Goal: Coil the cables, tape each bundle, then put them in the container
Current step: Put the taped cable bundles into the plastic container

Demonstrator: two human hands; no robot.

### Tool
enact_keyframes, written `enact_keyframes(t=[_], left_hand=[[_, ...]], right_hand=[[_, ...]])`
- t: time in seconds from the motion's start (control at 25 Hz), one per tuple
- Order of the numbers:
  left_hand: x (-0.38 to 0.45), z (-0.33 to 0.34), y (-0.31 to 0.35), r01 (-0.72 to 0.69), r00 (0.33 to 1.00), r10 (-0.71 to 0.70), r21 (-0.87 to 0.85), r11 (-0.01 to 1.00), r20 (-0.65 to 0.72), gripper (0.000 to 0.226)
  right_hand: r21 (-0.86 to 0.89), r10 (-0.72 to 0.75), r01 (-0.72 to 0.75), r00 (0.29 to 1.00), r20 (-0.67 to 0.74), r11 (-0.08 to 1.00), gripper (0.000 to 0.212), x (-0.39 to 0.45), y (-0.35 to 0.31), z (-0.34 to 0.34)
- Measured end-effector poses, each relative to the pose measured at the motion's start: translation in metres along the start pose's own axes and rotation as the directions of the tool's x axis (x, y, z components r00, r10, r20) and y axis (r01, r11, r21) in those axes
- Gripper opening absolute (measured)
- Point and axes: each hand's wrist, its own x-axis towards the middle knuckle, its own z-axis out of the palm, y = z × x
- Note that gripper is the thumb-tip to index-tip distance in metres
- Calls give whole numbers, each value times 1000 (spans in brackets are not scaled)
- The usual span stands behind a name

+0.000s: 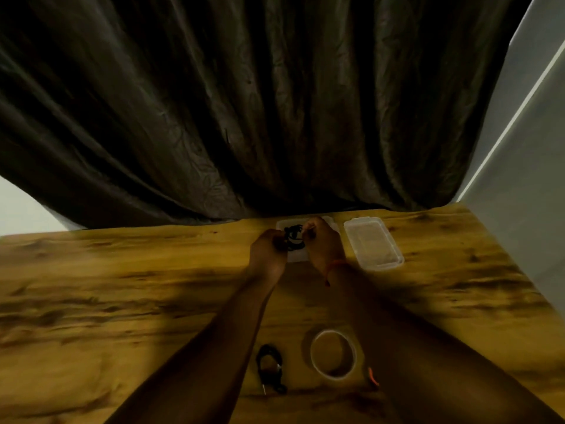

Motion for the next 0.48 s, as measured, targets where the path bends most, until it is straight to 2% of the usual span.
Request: enact_keyframes(t=[0.12, 0.28, 0.4, 0.48], left_hand=[[25, 3, -7, -65, 997, 63, 52, 996, 35, 30], [43, 10, -25, -131, 983, 106, 172, 976, 147, 40], [53, 16, -38, -278, 948, 191, 370, 886, 254, 45], [58, 22, -46, -336, 927, 200, 466, 818, 318, 47]], right_hand=[[-136, 11, 4, 994, 109, 991, 20, 25, 2, 3], [-355, 25, 89, 952, 304, 931, 38, 37, 12, 10], [-475, 37, 153, 930, 366, 867, 45, 36, 13, 15], [-527, -1, 228, 918, 396, 819, 45, 36, 11, 17]])
